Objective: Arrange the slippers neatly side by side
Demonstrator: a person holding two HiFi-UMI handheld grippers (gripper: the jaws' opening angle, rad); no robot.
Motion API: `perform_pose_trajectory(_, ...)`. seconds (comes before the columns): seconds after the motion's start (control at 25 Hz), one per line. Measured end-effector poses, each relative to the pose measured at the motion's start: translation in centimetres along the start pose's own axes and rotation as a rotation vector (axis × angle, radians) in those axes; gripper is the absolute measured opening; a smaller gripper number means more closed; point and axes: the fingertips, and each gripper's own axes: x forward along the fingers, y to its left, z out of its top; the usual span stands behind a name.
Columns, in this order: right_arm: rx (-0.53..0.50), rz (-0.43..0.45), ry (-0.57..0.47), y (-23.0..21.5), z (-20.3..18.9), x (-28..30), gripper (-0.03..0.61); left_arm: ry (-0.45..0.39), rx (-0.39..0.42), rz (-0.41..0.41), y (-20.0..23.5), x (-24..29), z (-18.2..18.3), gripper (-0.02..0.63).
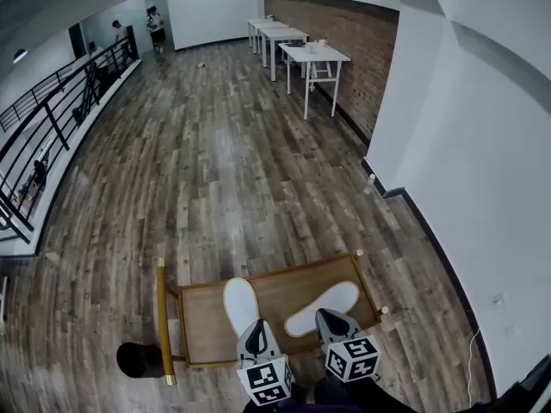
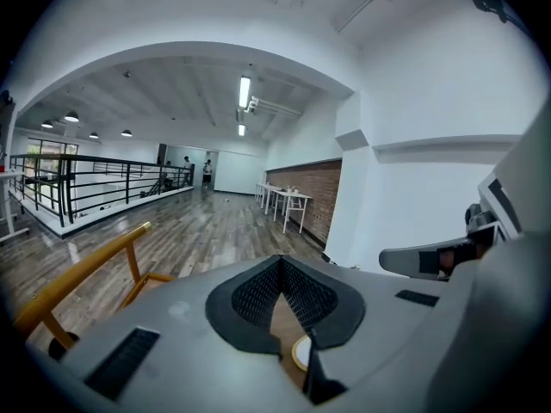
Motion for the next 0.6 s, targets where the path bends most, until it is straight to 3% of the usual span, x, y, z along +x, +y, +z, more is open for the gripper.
perform_pose_trajectory(0.28, 0.023, -0.051, -0.013, -2.2, 0.1, -0.7, -0.002, 0.002, 0.019, -0.048, -1.9, 1.3, -0.1, 0.002)
perform_pose_trajectory(0.6, 0.026, 0.015, -0.016, -2.0, 1.8, 0.7, -0.002, -0.010, 0.026, 0.004, -1.7, 1.8, 1.5, 0.002)
